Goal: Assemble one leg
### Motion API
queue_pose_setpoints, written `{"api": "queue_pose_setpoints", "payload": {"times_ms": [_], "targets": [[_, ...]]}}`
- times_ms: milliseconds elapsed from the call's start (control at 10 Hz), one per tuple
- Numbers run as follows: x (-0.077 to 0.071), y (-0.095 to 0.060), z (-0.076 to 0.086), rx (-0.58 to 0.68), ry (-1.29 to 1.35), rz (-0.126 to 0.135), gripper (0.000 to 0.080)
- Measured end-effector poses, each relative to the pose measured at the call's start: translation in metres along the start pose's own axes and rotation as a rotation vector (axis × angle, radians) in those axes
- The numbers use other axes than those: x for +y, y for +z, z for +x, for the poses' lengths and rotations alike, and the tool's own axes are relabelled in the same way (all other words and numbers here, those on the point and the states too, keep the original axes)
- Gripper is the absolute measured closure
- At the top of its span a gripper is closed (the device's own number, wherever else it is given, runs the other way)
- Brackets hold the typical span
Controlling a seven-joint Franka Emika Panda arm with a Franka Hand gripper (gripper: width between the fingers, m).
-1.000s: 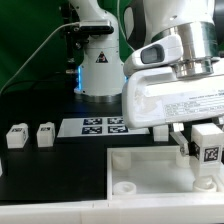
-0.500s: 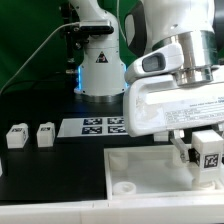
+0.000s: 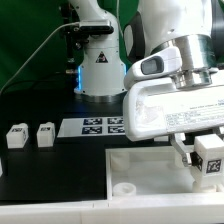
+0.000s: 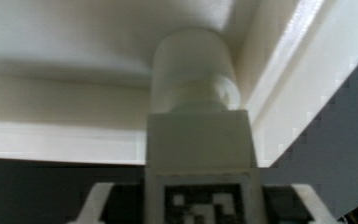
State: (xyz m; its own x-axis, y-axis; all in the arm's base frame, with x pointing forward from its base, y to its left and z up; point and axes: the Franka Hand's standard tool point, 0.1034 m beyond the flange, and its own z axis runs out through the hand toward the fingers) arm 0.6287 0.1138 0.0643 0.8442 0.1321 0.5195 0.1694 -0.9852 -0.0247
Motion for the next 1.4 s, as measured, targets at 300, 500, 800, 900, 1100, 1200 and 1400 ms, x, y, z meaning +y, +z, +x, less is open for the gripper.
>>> {"api": "queue_pose_setpoints", "payload": {"times_ms": [300, 500, 800, 900, 1100, 1200, 1400], "targets": [[0.0002, 0.0, -0.0002, 0.001, -0.008, 0.0, 0.0482], [0.0002, 0.0, -0.0002, 0.001, -0.015, 0.0, 0.0304], [0.0002, 0.0, -0.0002, 0.001, -0.021, 0.0, 0.016], [0.0002, 0.0, -0.0002, 0.001, -0.023, 0.0, 0.0152], [0.0002, 0.0, -0.0002, 0.001, -0.029, 0.0, 0.0151], [0.0002, 0.0, -0.0002, 0.001, -0.031, 0.0, 0.0151], [0.0002, -0.0009, 0.0003, -0.003, -0.034, 0.0, 0.0151]]}}
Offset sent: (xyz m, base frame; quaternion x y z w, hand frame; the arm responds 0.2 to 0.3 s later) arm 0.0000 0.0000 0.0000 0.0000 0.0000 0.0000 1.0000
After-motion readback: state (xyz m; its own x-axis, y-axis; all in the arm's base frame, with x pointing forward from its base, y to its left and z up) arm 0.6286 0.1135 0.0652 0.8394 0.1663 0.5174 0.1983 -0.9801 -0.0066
